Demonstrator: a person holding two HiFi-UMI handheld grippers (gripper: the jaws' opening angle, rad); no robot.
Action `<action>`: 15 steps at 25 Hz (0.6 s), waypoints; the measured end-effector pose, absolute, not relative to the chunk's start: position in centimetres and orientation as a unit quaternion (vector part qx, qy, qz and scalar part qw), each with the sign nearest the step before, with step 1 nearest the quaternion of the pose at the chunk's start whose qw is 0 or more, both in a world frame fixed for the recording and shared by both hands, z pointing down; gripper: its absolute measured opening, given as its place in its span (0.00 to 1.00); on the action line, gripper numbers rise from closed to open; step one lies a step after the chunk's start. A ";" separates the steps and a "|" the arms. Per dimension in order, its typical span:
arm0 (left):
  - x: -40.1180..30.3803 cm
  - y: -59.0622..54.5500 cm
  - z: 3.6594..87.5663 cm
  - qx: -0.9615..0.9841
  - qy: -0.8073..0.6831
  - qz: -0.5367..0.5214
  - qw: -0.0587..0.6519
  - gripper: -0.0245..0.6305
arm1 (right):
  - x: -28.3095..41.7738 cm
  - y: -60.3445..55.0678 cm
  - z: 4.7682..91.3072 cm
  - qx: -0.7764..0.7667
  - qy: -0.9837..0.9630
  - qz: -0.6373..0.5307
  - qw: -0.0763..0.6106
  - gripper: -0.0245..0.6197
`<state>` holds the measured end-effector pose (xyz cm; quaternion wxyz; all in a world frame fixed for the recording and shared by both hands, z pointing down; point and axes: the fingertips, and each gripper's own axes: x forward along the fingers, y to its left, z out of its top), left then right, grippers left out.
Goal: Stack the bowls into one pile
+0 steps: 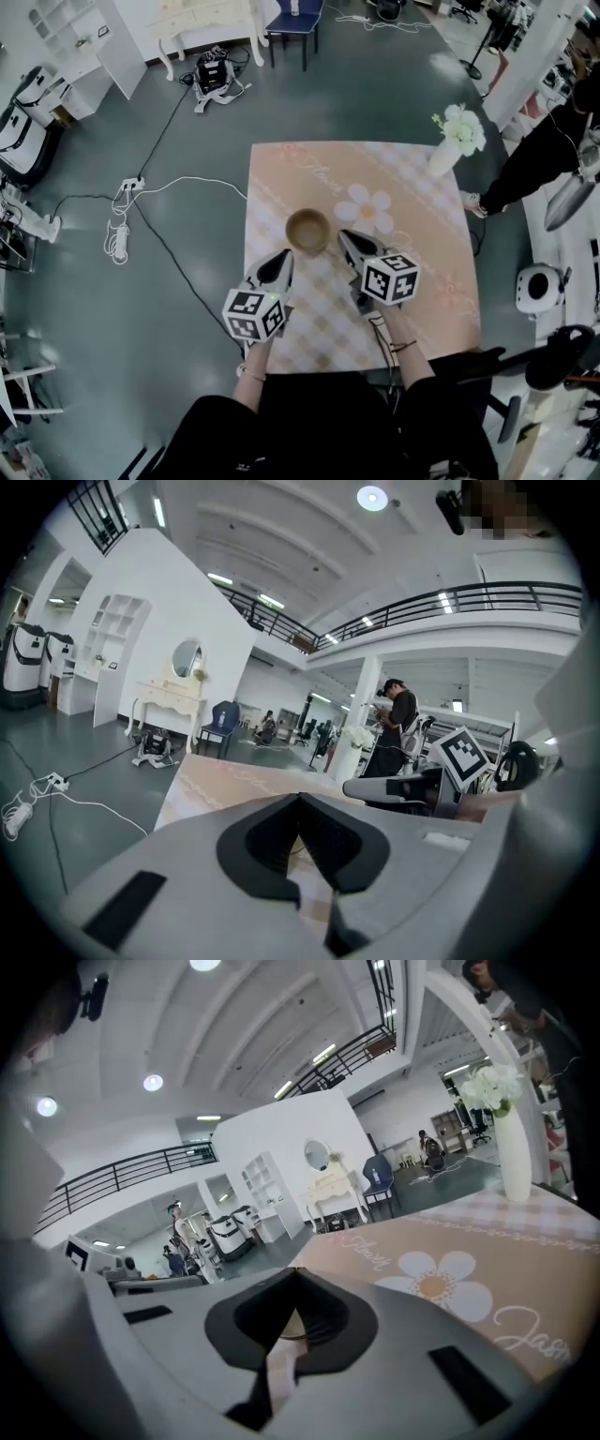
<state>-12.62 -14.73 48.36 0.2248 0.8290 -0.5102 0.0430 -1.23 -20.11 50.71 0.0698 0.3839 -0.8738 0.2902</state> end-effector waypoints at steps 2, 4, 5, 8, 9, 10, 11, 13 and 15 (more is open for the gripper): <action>-12.6 -14.8 47.2 0.835 -0.508 0.038 0.210 0.03 | -0.5 -19.3 49.4 0.382 -0.878 0.285 0.049 0.03; -12.6 -14.7 46.3 0.838 -0.507 0.034 0.198 0.03 | 0.1 -18.5 48.2 0.381 -0.879 0.285 0.023 0.03; -12.6 -14.6 45.9 0.840 -0.506 0.032 0.193 0.03 | 0.5 -18.1 47.5 0.382 -0.880 0.283 0.010 0.03; -12.6 -14.2 44.8 0.846 -0.501 0.029 0.179 0.03 | 1.9 -17.2 45.6 0.396 -0.880 0.261 -0.020 0.03; -12.7 -14.1 44.4 0.848 -0.500 0.027 0.174 0.03 | 2.3 -17.0 45.0 0.401 -0.881 0.251 -0.025 0.03; -12.7 -14.0 44.0 0.850 -0.499 0.025 0.169 0.03 | 2.7 -16.8 44.5 0.405 -0.881 0.242 -0.030 0.03; -12.8 -13.9 43.6 0.851 -0.499 0.022 0.164 0.03 | 3.0 -16.6 44.0 0.409 -0.881 0.234 -0.034 0.03; -12.9 -13.7 42.8 0.853 -0.499 0.018 0.155 0.03 | 3.8 -16.4 42.9 0.418 -0.881 0.219 -0.046 0.03; -13.0 -13.6 42.0 0.854 -0.499 0.013 0.145 0.03 | 4.6 -16.2 41.6 0.428 -0.879 0.201 -0.057 0.03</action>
